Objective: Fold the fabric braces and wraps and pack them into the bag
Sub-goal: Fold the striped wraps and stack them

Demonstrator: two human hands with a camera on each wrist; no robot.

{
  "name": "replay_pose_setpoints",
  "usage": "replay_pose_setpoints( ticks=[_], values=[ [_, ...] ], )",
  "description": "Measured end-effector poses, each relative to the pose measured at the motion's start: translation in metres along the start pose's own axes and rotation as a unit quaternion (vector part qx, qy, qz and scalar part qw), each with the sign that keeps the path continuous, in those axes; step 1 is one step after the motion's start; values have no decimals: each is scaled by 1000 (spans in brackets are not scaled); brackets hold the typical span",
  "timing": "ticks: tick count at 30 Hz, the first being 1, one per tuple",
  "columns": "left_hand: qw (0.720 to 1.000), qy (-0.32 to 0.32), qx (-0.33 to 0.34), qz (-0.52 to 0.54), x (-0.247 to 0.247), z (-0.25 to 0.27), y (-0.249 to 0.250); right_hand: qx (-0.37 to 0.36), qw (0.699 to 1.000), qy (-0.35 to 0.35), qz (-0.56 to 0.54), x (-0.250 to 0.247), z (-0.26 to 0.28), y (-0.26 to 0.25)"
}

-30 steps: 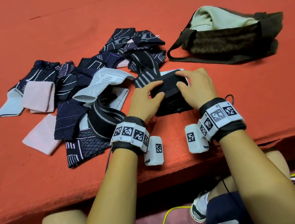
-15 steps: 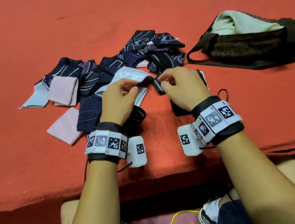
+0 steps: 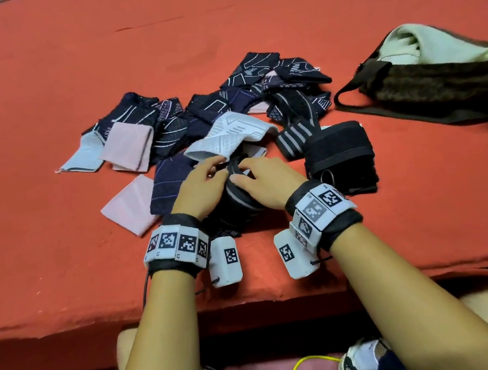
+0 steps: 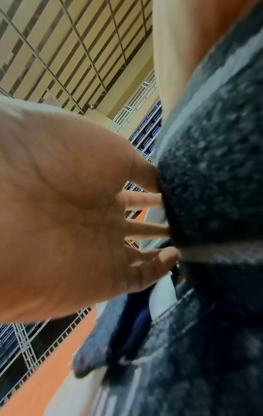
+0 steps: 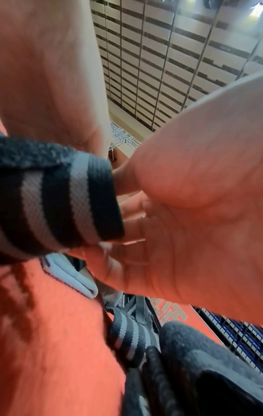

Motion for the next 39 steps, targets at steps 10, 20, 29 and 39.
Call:
replay_pose_setpoints(
  ticks=[10, 20, 29, 39],
  values=[
    [995, -45, 57, 74, 3, 11, 21, -25, 999, 22, 1, -4, 11, 11],
    [999, -7, 5, 39, 1, 36, 11, -5, 1000, 24, -18, 2, 37, 17],
    [997, -14, 23, 77, -7, 78, 2, 6, 997, 58, -49, -2, 65, 27],
    [995, -66, 22, 77, 14, 102, -6, 31, 995, 61, -77, -9, 101, 35]
  ],
)
Point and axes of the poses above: each hand's wrist, its own z-axis away from the middle knuckle, its own x-axis out of the palm, y = z × x, the point moved 8 cm from there along -z, towards the middle knuckle, and after that the axes turned 3 degrees about z, right-handed, at the moved point
